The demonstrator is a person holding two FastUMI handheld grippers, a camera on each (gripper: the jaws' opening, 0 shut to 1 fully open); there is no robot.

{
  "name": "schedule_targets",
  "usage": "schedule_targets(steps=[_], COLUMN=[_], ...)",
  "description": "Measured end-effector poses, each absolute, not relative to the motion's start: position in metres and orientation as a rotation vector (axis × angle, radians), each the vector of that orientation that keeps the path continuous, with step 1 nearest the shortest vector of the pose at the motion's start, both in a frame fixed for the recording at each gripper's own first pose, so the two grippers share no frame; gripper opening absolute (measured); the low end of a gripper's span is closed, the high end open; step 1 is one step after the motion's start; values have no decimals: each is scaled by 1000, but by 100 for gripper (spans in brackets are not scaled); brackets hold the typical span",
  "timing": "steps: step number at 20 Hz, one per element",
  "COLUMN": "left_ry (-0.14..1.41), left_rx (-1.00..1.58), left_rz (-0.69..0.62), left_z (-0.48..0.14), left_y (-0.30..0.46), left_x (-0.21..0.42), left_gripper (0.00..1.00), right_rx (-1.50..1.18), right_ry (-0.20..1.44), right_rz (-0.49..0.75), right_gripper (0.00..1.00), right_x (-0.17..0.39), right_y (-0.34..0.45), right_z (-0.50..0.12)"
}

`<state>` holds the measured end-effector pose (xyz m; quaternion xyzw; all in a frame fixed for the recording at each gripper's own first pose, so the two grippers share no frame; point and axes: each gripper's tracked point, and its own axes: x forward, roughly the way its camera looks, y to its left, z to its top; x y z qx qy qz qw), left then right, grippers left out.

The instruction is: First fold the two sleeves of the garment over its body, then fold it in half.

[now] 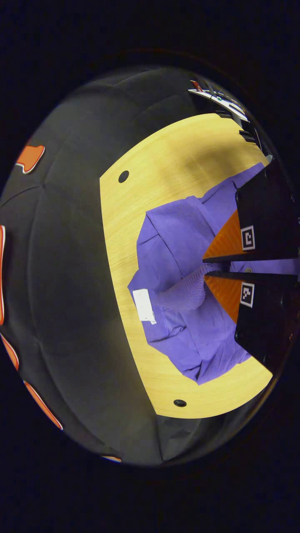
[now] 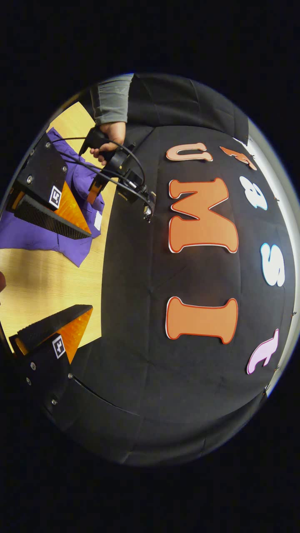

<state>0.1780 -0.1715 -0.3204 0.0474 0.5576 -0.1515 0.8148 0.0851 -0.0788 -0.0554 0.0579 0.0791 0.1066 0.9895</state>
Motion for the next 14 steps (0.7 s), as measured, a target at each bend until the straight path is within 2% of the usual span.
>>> schedule_targets(steps=[4, 6, 9, 14], left_ry=[1150, 1113, 1039, 933], left_rx=[43, -6, -15, -27], left_rz=[-388, -457, -444, -329], left_z=[-311, -291, -272, -235], left_y=[-203, -210, -189, -124], left_x=[178, 170, 172, 152], left_gripper=[18, 26, 100, 99], right_rx=[126, 135, 146, 133], right_ry=[173, 184, 192, 197], right_rz=[205, 208, 213, 232], right_gripper=[94, 94, 94, 94], right_x=[84, 84, 84, 84], right_y=[-82, -78, -67, -37], right_z=[-61, -65, -67, -69])
